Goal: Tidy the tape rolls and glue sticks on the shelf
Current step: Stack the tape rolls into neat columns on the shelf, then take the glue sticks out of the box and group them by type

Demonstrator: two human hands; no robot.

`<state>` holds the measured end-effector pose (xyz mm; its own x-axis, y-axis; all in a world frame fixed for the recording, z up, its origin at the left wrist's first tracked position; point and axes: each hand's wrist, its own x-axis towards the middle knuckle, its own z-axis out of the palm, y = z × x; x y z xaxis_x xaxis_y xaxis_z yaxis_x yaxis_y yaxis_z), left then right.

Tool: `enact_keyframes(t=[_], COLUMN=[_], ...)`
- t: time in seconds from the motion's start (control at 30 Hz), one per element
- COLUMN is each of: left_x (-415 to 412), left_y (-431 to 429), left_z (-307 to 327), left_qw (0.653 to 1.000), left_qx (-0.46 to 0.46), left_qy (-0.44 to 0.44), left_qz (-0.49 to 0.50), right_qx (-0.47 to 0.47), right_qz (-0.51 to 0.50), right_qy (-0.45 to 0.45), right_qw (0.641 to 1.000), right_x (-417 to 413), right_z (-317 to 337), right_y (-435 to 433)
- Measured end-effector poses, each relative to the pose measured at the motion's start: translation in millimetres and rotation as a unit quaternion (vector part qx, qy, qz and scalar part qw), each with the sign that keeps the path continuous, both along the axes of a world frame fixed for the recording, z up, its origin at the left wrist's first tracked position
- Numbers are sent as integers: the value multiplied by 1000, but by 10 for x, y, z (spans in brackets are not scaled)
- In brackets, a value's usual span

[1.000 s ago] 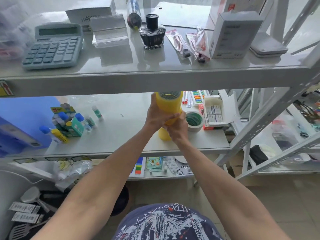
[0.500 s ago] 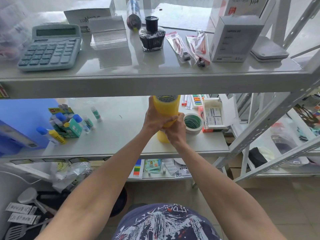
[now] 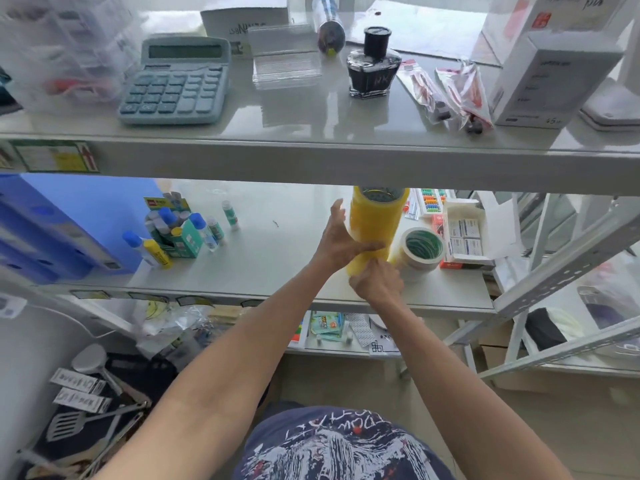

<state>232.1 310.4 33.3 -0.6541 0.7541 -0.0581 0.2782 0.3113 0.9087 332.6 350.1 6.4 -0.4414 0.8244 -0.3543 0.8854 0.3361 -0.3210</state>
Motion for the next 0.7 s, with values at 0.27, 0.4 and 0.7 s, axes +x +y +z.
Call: enact_keyframes(t=[0.27,0.4,0.7], left_x=[-694,-1176,-2052], left_y=[-898,-1383,-2349], left_z=[-438,-517,-759], left_qw=[994,987,979], left_qx=[-86,-136,-161], left_qy=[-59,-59,-104], left_qz=[33,62,75], right_qx=[-61,-81,-98], right_qz=[97,107,121], right_qy=[25,48,88], right_qw=[993,990,984], right_x=[-641,-1147,-2047], right_z=[6,-124,-281], right_y=[-436,-703,-1422])
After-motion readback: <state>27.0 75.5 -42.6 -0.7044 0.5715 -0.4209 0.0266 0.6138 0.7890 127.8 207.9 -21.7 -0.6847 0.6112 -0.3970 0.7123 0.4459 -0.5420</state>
